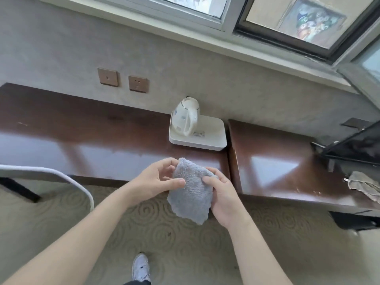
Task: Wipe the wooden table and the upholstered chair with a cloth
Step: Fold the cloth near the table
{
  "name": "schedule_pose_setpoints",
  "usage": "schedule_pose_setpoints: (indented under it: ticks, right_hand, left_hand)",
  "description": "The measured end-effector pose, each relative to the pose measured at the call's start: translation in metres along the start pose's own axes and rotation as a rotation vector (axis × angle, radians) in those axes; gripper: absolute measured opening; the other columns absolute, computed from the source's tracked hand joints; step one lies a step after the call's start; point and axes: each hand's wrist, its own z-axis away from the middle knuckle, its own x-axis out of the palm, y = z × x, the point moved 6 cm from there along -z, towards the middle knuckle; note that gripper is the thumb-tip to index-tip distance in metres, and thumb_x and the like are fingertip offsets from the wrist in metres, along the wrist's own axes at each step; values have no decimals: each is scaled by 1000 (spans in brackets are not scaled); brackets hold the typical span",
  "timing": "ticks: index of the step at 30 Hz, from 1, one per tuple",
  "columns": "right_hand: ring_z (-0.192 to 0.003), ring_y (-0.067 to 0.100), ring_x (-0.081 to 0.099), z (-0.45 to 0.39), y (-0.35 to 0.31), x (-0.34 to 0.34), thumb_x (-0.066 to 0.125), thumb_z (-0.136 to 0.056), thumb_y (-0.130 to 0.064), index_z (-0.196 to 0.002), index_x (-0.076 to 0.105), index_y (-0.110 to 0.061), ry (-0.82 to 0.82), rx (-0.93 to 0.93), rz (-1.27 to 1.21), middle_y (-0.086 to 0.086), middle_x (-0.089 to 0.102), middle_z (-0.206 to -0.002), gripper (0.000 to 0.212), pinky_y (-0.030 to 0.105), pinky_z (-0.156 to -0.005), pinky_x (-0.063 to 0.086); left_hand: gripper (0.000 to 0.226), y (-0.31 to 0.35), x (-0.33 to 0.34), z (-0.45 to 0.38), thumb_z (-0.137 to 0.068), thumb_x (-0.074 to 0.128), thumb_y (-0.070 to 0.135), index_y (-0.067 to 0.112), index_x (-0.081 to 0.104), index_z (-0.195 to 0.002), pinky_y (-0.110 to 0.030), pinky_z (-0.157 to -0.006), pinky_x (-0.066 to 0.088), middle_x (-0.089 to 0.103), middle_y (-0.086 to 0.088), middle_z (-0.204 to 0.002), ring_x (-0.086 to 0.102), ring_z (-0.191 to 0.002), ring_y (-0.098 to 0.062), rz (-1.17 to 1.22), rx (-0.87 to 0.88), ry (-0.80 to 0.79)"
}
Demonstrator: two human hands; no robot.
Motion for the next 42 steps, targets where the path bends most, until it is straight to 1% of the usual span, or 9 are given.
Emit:
schedule_pose_setpoints:
  ticks: [5, 10, 14, 17, 20, 22, 30, 35, 42]
  right_hand:
    - [-93, 24, 68, -58, -31, -26, 64, -94, -8, -129, 53, -22, 110, -63, -14, 12, 67, -116, 39, 41, -77, 54]
    - [-128, 6, 46, -100, -50, -38, 70, -83, -15, -131, 39, -59, 43, -205, 603, -11, 29, -143, 72, 15, -96, 45]
    - [-128, -8, 36, -147, -70, -61, 63, -89, -6, -125, 45, -52, 118, -286, 876, -12, 28, -143, 61, 21, -110, 31]
    - [-121, -14, 39, -192, -85, -92, 61, -93, -9, -112, 54, -50, 144, -265, 890, -14, 40, -135, 46, 3, -95, 29]
    - [-131, -1, 36, -250, -92, -123, 58, -97, -13, -117, 65, -35, 122, -181, 948, -11, 40, -140, 30, 3, -97, 23]
    - [-137, 5, 33, -292, -94, -142, 56, -98, -13, -124, 64, -26, 102, -153, 1020, -4, 35, -145, 30, 8, -103, 17]
    - [-153, 22, -5, -455, -79, -195, 65, -88, -11, -150, 34, -27, -152, -29, 1219, 9, -13, -165, 72, 21, -118, 13]
    - [-152, 27, 1, -501, -62, -199, 56, -90, -6, -152, 28, -10, -175, -191, 1631, 10, 21, -160, 68, 31, -123, -1]
    - [-152, 30, -14, -520, -33, -207, 62, -94, -28, -155, -11, -5, -201, -13, 1725, 15, -13, -165, 98, 37, -123, -9]
  left_hand:
    - [20, 5, -17, -77, -93, 74, 29, 41, 67, -107, -23, -78, 53, 69, 7, -95, 66, -86, -6, -89, -21, 167]
    - [27, 12, -31, -145, -89, 77, 36, 49, 56, -100, -23, -71, 51, 65, 15, -99, 65, -87, -5, -323, -96, 310]
    - [45, 0, -31, -200, -91, 73, 33, 61, 47, -115, -39, -88, 57, 68, 7, -110, 70, -95, -13, -373, -169, 204]
    - [80, -12, -20, -243, -86, 77, 29, 58, 30, -144, -23, -96, 49, 58, 15, -130, 63, -110, -7, -432, -186, 11]
    - [67, -31, -17, -298, -89, 72, 19, 38, 43, -146, -2, -97, 29, 47, 21, -142, 46, -129, -4, -603, -237, 41]
    - [60, -46, -17, -339, -92, 68, 14, 27, 47, -146, -12, -107, 28, 48, 5, -147, 43, -135, -12, -701, -307, 103]
    - [72, -119, -19, -478, -99, 46, 0, 28, 23, -161, -35, -124, 14, -7, -13, -169, 0, -156, -32, -1006, -539, 138]
    - [83, -159, -18, -514, -97, 45, -5, 21, -1, -163, -41, -124, 20, -22, -10, -167, -16, -155, -29, -1318, -574, -36]
    - [96, -186, -34, -541, -101, 55, 40, 7, -14, -159, -37, -124, -4, -21, -13, -167, -22, -152, -34, -1566, -591, -295]
